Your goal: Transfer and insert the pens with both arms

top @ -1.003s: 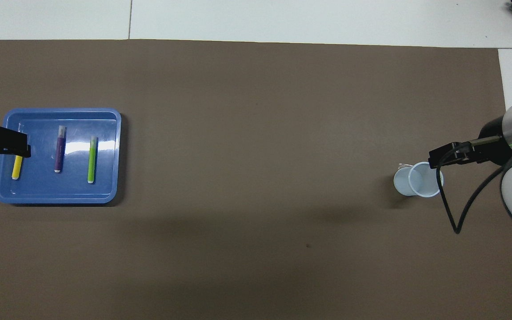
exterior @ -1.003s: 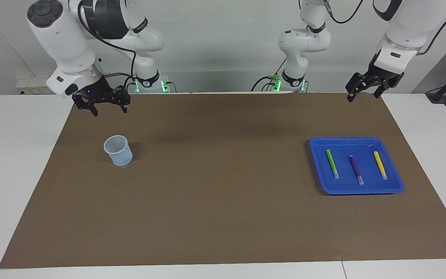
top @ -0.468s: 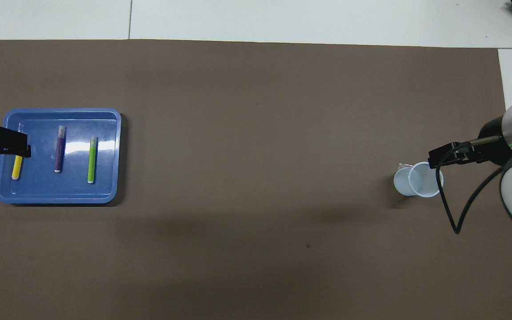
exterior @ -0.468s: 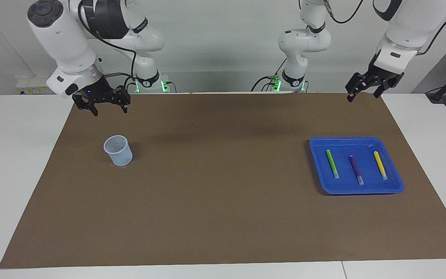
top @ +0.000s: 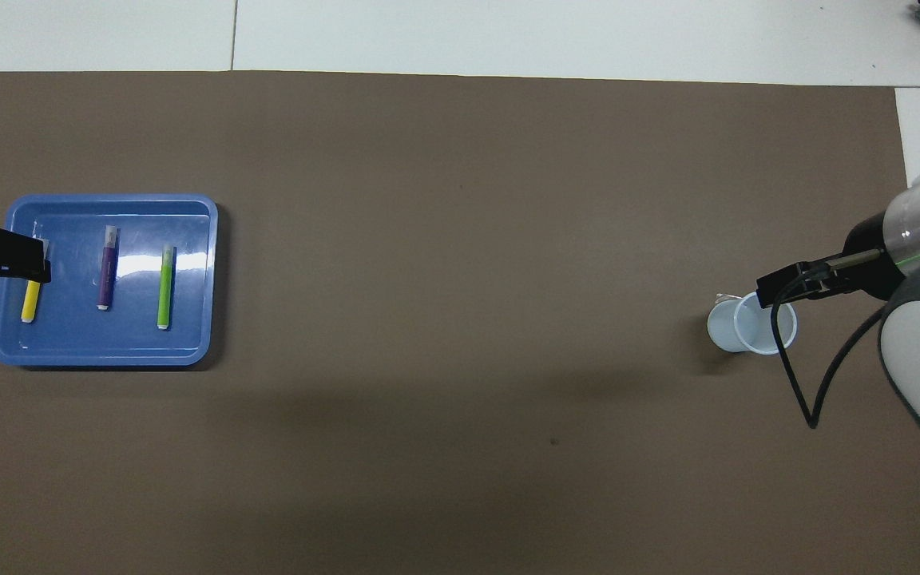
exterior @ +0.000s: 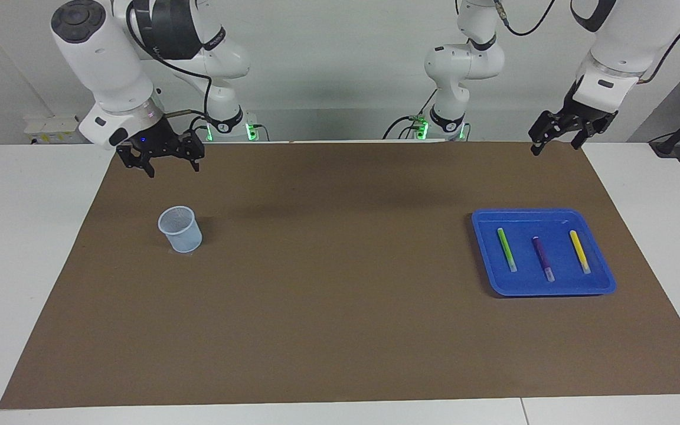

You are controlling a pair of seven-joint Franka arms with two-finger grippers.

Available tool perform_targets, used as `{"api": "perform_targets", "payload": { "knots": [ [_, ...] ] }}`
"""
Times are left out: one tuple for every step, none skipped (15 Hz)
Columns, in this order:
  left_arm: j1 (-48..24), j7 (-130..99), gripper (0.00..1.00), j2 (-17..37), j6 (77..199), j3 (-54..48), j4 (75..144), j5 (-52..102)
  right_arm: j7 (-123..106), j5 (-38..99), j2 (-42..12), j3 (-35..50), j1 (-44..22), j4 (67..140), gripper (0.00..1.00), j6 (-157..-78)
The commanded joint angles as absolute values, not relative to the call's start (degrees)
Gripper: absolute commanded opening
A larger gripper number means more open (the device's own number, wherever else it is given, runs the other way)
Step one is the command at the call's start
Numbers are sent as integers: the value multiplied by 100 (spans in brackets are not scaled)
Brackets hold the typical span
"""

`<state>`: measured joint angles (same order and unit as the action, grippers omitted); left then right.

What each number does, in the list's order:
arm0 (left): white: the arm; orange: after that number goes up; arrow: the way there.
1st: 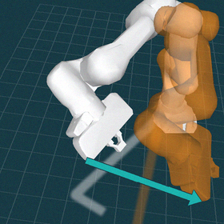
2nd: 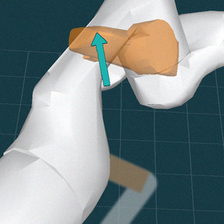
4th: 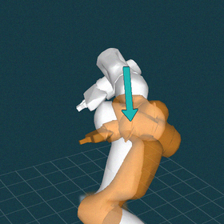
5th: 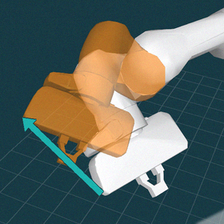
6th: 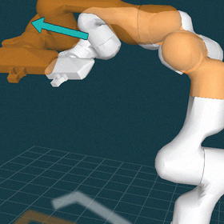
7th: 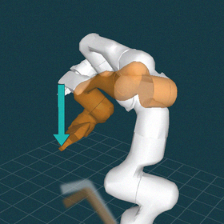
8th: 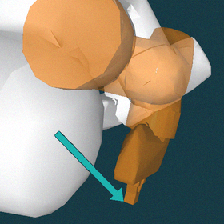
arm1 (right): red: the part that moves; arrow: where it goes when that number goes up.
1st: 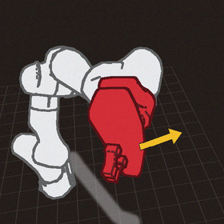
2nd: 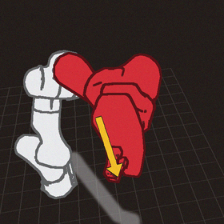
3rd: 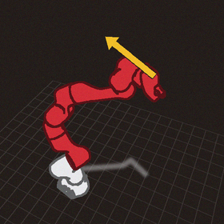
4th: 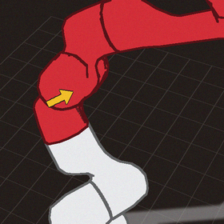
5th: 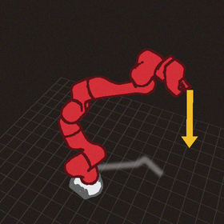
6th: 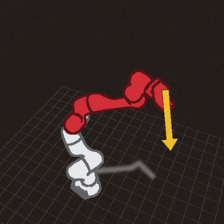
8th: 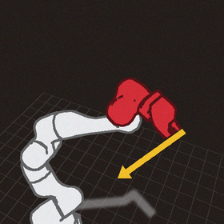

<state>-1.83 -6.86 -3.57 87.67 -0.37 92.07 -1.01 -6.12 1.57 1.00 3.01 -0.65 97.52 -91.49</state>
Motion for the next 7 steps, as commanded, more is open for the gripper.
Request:
{"api": "perform_targets", "payload": {
  "knots": [
    [-123, -738, 100, -387, 8649, -62, 9255, -70, -809, 692, 219, 325, -35, 10062, 100, -9648],
    [-123, -738, 100, -404, 8640, -62, 9264, -70, -782, 729, 272, 325, -53, 10229, 100, -9807],
    [-132, -738, 100, -413, 8648, -62, 9281, -70, -774, 747, 342, 325, -122, 10344, 100, -9869],
    [-141, -747, 100, -413, 8631, -70, 9290, -70, -695, 764, 386, 325, -201, 10467, 100, -9905],
    [-149, -747, 100, -422, 8631, -70, 9299, -70, -442, 782, 465, 325, -211, 10598, 100, -9949],
    [-149, -738, 100, -422, 8631, -70, 9308, -70, -170, 791, 509, 369, -272, 10730, 100, -10158],
    [-167, -738, 100, -422, 8631, -79, 9299, -62, 16, 791, 501, 404, -507, 10801, 100, -10447]
  ]
}}
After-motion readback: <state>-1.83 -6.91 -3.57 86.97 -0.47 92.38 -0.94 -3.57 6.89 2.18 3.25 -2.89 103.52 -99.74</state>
